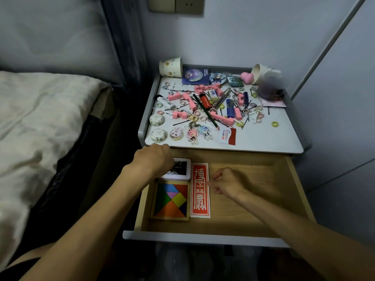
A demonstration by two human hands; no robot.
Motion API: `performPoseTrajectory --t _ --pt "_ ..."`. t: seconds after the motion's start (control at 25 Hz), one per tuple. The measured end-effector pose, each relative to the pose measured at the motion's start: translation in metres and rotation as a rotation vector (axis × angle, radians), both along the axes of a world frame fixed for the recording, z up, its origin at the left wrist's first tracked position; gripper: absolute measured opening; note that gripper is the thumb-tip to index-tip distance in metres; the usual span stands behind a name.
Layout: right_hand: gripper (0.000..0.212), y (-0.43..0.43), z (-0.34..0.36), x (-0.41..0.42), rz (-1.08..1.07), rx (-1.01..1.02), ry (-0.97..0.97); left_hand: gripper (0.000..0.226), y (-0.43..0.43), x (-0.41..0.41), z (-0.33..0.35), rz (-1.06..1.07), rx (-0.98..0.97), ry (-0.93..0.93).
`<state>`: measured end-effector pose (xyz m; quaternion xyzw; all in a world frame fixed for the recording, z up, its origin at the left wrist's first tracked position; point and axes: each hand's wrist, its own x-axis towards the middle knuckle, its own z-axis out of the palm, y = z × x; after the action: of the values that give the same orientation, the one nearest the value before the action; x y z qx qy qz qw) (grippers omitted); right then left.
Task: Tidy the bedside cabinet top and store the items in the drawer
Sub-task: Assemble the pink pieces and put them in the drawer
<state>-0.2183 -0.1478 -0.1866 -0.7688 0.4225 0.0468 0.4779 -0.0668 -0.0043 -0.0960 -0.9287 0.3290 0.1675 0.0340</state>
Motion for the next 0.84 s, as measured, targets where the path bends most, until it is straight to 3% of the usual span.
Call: performPoseTrajectory --t 0.2,0.36,0.48,0.64,0.84 --pt "0.008 -0.003 0.065 -0.009 0.249 -0.213 -0.085 0.031 -0.016 -0.007 0.025 0.027 -0.319 -0.151" --pt "0.013 -0.053 0.11 0.015 0.239 -0.64 -0.261 0.019 -0.032 -0.001 0.031 0.066 -0.663 -0.005" --pt "0.024 -0.091 0.114 0.051 0.343 -0.905 -0.202 0.014 -0.037 0.007 0.036 0.117 -0.82 0.129" --pt "0.035 -0.109 0.1 0.082 0.463 -1.017 -0.057 0.028 -0.066 0.04 0.041 0.043 -0.771 -0.015" --pt "0.03 -0.122 0.102 0.089 0.458 -1.049 -0.042 0.048 -0.133 0.099 0.031 -0.246 -0.492 -0.218"
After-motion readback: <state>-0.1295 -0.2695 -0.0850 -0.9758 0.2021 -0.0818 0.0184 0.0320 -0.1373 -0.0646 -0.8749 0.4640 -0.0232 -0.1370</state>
